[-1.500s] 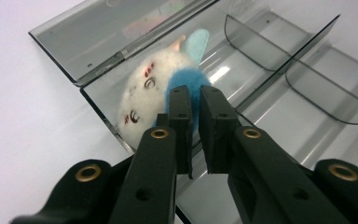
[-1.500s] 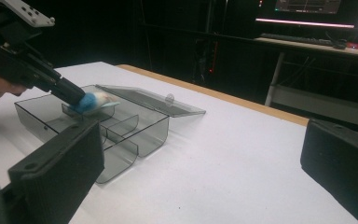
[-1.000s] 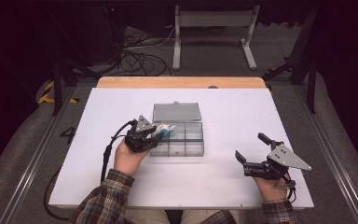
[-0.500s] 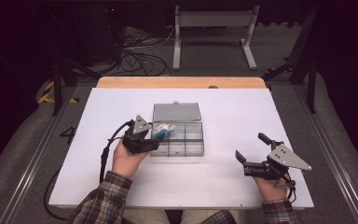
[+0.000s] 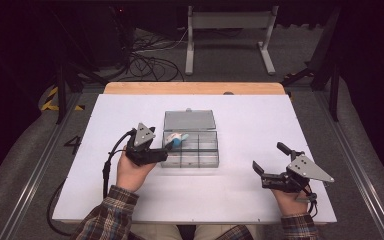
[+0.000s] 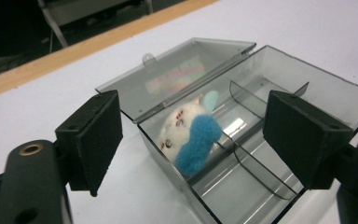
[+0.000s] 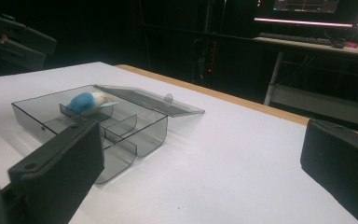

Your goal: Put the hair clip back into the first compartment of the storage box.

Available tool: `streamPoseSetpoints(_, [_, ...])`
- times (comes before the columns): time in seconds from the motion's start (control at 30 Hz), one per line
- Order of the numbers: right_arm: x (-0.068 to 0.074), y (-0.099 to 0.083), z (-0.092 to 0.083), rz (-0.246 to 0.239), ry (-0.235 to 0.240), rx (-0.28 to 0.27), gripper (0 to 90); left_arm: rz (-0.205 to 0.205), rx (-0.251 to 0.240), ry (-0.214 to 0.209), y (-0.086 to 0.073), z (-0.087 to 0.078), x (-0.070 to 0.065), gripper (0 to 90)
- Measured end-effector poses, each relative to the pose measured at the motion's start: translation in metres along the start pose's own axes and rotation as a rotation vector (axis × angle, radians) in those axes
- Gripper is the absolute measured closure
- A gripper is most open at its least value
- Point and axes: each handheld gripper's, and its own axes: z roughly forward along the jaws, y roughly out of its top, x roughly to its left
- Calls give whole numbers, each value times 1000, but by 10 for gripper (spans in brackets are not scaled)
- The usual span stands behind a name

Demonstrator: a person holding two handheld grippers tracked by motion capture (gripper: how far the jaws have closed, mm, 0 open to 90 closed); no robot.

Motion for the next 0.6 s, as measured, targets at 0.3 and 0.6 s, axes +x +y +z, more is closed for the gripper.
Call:
streamPoseSetpoints(0.3, [0, 0, 0, 0, 0, -3, 4, -5, -57, 25, 2, -14, 4, 168])
streamPoseSetpoints(0.6, [0, 0, 0, -2, -4, -5, 3, 20, -100, 3, 1, -24, 6, 110])
